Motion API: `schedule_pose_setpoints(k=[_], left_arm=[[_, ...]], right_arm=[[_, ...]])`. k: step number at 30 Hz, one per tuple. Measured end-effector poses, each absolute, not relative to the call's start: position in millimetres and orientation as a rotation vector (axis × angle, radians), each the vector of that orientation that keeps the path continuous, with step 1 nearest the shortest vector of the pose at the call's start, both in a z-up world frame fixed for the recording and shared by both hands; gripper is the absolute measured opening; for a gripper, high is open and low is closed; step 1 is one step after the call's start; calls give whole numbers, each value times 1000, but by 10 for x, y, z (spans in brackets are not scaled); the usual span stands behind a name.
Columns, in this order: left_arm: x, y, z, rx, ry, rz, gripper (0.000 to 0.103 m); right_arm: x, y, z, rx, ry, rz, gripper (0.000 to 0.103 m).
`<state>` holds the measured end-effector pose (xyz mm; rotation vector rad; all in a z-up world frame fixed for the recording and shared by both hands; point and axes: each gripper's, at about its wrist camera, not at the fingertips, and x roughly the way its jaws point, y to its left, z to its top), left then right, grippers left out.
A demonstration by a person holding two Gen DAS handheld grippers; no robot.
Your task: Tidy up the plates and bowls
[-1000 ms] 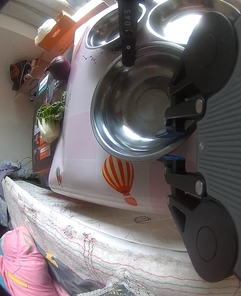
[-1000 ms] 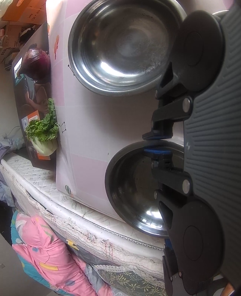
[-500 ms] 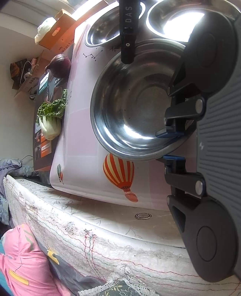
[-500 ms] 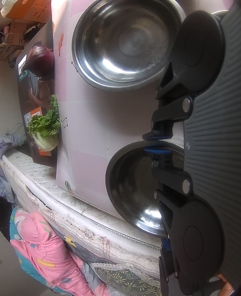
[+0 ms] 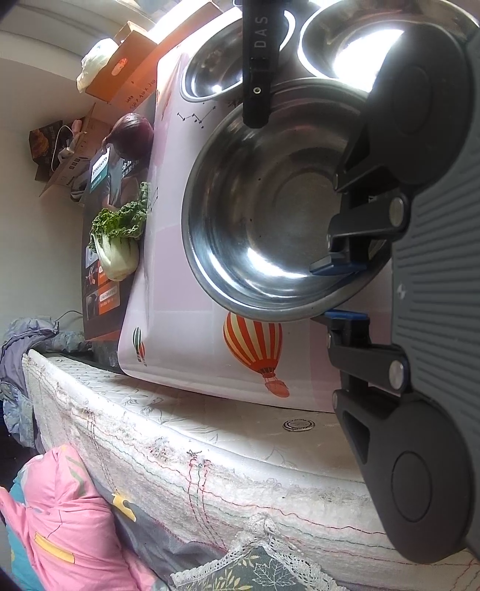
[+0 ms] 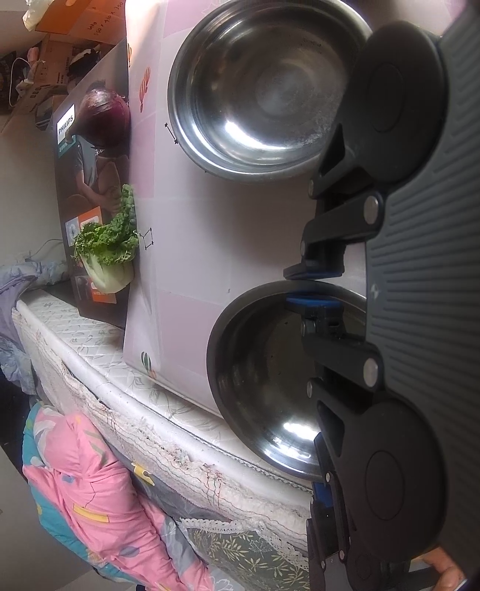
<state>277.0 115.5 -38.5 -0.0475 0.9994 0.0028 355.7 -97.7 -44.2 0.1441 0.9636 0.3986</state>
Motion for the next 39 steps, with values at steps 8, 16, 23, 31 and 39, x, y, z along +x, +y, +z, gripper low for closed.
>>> schedule_pose_setpoints(k=[8,16,23,31,39], left_arm=[[2740,1124,-305,-40,982,0,20],[2709,1060,-199,-30,965,-2,20],[2665,924,-75,-12,950,-7,21],[2668,549,135,38,925,-36,21],[2859,-153,222,89,902,-107,21]], right_arm=[[3522,-1010,-382,142,952,397,9],[3475,-1070,-296,145,935,399,9],[3400,-1206,-183,160,914,397,9],[3269,-1587,14,199,872,382,9],[3246,-2357,119,257,827,307,9]])
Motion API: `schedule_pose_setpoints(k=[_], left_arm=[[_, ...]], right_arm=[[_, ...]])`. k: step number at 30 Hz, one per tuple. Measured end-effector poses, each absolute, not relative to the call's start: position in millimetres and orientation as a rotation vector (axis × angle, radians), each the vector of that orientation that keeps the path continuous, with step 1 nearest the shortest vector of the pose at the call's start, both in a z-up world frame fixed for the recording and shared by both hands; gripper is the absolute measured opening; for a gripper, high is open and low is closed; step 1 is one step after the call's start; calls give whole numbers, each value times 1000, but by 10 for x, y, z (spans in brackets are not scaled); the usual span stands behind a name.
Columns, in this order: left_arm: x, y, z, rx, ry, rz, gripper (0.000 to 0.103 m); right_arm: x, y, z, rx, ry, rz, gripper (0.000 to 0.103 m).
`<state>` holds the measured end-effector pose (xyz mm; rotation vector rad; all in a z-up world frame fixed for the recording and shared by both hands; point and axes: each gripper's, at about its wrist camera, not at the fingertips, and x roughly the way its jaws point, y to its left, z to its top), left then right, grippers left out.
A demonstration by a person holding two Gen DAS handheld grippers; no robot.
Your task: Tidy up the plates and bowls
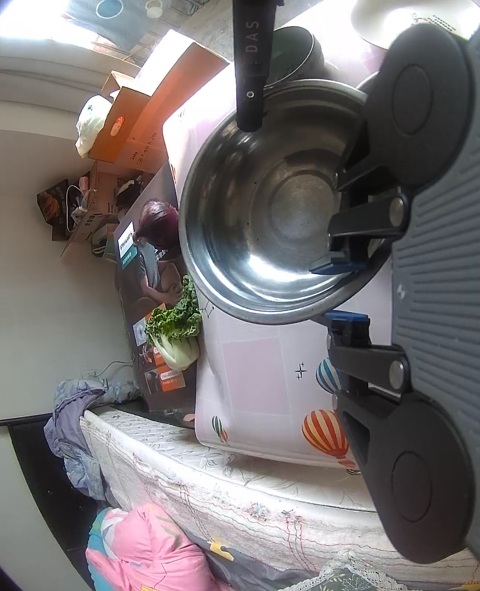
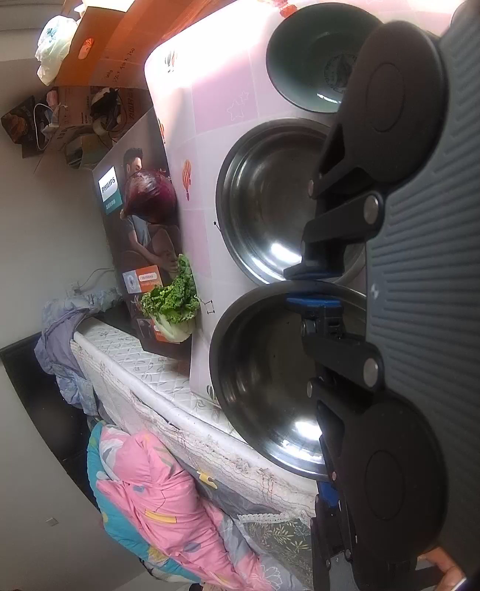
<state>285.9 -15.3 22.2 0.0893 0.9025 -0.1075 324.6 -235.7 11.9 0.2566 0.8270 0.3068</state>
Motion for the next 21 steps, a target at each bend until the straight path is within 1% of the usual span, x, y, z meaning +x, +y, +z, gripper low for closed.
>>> schedule_pose_setpoints(k=[10,21], left_arm=[[3380,-762,-108,112,954,-155,21],[3680,-894,-441,122,1017,-145,21]], right_arm=[[3512,-3116,-213,322,853,203,10],[3881,-3199,-553,309,880,178,12]])
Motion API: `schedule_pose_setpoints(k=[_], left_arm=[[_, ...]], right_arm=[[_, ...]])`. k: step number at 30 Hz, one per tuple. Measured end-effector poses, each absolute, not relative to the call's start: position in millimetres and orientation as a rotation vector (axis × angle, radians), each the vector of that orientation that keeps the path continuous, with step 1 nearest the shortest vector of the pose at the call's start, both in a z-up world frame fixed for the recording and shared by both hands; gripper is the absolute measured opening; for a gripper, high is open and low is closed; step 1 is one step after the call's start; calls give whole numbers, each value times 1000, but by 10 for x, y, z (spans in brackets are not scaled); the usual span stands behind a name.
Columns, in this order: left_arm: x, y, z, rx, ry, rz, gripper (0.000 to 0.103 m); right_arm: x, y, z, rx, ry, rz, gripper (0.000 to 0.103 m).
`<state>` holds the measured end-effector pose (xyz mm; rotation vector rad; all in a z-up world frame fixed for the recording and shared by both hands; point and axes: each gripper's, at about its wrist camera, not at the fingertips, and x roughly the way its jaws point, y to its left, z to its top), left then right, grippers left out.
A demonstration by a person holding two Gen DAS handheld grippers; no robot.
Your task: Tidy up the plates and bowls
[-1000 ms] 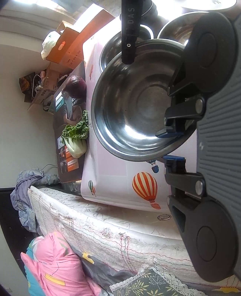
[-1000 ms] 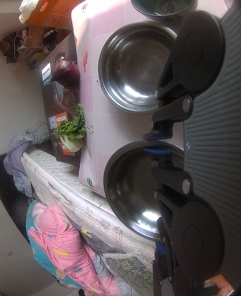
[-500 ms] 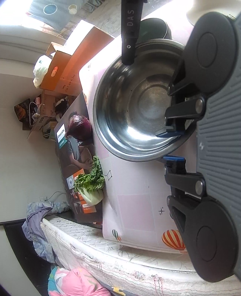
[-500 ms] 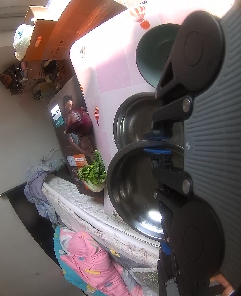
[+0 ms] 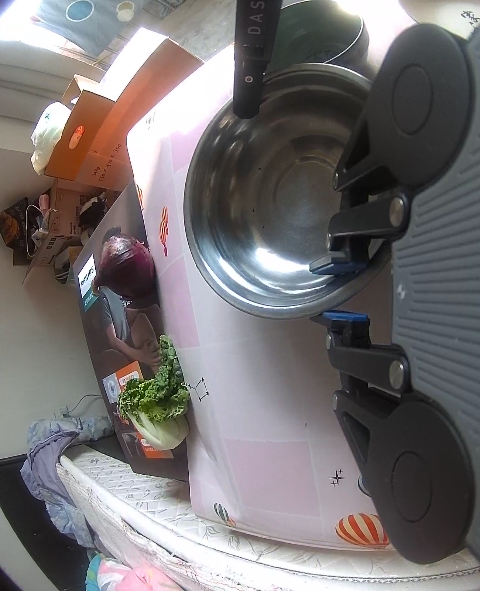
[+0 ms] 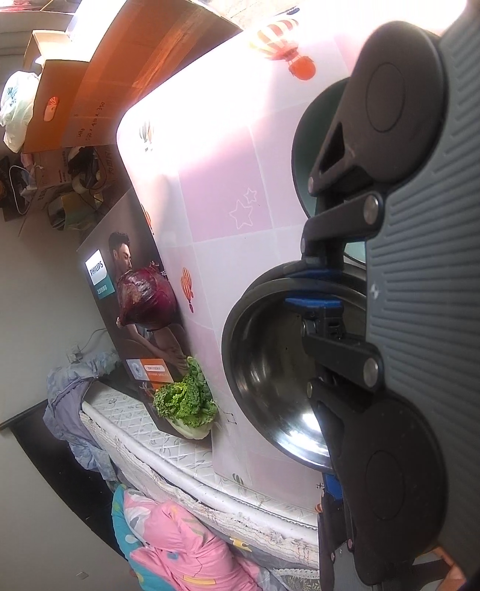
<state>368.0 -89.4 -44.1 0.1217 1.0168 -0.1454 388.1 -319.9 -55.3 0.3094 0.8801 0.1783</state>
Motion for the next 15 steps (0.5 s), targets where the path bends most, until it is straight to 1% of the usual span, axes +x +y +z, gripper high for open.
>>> schedule_pose_setpoints(k=[5,8,9,10,11,15], left_arm=[[3686,-908,-483,135,1018,-141,22],[3672,-918,-466,143,1000,-140,23],[3666,-920,-453,142,997,-141,24],[3661,-917,-440,138,994,-143,30],[3654,-913,-427,134,989,-145,35],[3602,-901,-361,125,974,-152,40]], right_arm=[[3957,-3152,-616,297,882,174,12],[3955,-3146,-613,290,877,170,14],[3949,-3152,-608,288,874,166,20],[3942,-3150,-604,288,871,165,23],[3944,-3149,-599,287,870,164,24],[3921,-3168,-536,297,850,166,32]])
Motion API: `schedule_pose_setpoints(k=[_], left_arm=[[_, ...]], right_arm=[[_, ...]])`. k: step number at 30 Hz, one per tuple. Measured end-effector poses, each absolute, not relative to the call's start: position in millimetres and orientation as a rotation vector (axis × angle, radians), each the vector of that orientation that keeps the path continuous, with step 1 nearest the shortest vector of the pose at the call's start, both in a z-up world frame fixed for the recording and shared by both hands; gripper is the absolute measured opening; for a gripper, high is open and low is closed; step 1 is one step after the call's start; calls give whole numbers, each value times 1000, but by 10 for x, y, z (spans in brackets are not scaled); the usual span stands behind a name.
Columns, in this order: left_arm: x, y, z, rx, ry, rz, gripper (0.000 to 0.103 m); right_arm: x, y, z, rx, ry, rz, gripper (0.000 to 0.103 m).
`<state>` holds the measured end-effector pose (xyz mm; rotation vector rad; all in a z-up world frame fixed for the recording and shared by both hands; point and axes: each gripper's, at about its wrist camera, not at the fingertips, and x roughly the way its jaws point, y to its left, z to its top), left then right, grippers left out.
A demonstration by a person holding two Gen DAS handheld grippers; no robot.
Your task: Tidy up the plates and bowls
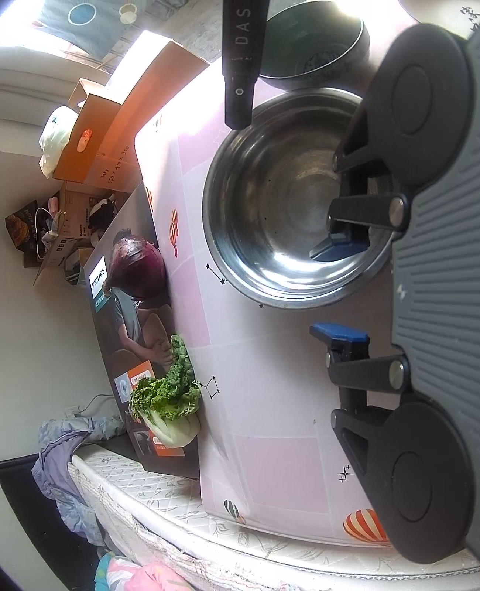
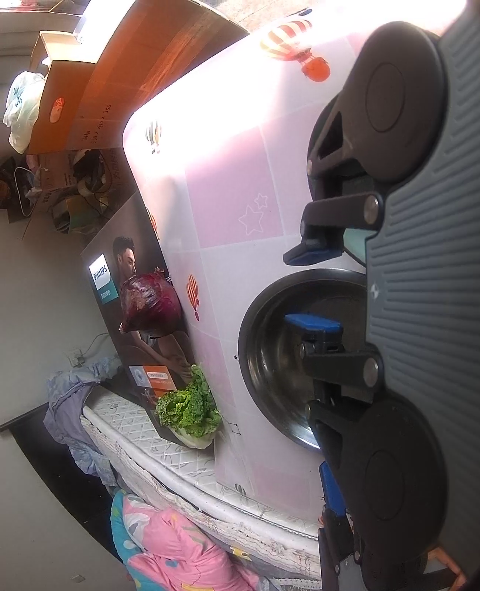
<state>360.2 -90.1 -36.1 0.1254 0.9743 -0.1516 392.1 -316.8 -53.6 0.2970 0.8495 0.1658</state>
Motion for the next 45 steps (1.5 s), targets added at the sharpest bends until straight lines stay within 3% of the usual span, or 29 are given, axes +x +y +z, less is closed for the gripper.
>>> schedule_pose_setpoints(k=[4,10,21,30,33,38,45], left_arm=[[3487,-918,-258,129,959,-169,49],[3255,-995,-34,119,928,-227,68],[2891,-1324,88,-2,986,-446,75],[2983,-1869,-136,7,991,-473,69],[3083,-2013,-223,3,1008,-473,62],[3223,-2143,-382,-23,1071,-469,37],[3313,-2183,-509,-24,1091,-408,37]], right_arm=[[3824,-3224,-420,316,812,171,42],[3543,-3363,-181,333,777,186,43],[2905,-3944,-50,370,795,136,45],[2851,-4394,-356,449,853,103,45],[2955,-4494,-477,479,872,109,45],[3133,-4606,-678,525,894,114,42],[3313,-4648,-894,576,910,140,30]])
